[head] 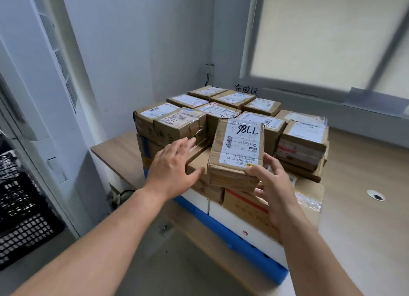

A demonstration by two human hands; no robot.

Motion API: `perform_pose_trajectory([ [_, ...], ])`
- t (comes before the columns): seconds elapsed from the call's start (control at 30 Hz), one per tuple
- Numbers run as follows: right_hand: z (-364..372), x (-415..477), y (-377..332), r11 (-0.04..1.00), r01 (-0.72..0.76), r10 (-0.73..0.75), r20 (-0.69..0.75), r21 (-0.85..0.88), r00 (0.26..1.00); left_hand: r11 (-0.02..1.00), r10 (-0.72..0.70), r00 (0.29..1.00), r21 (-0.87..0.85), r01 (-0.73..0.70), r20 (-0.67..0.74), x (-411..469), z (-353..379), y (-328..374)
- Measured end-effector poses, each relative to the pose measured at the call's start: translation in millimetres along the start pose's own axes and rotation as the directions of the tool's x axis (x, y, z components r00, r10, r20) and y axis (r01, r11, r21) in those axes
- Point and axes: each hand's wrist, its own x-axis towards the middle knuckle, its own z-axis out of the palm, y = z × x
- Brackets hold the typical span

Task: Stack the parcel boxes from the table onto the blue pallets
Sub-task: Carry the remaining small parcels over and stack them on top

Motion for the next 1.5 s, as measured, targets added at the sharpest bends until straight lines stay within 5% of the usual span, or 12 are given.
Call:
perform_pose_trajectory([
  [0.63,113,62,11,0.994,-0.109,0.096,-0.319,-0.021,0.943,0.922,0.358,0.932,-0.173,-0.345,0.049,90,18,-117],
  [0.83,125,71,16,0.952,-0.206,0.107,-0.384,-0.226,0.917,0.891,0.437,0.899,-0.155,-0.428,0.031,100,29,-127],
  [0.93,123,69,16,0.897,-0.178,0.018,-0.367,-0.406,0.93,0.883,0.448,0.894,-0.156,-0.443,-0.002,102,33,-128],
  [1.1,124,63,26,0.903,-0.073,-0.038,-0.247,-0.424,0.968,0.872,0.453,0.89,-0.182,-0.454,-0.048,106,38,-132],
  [1.5,129,70,37,0.85,-0.044,-0.14,-0.306,-0.525,0.942,0.85,0.458,0.878,-0.22,-0.478,-0.139,113,47,-135],
])
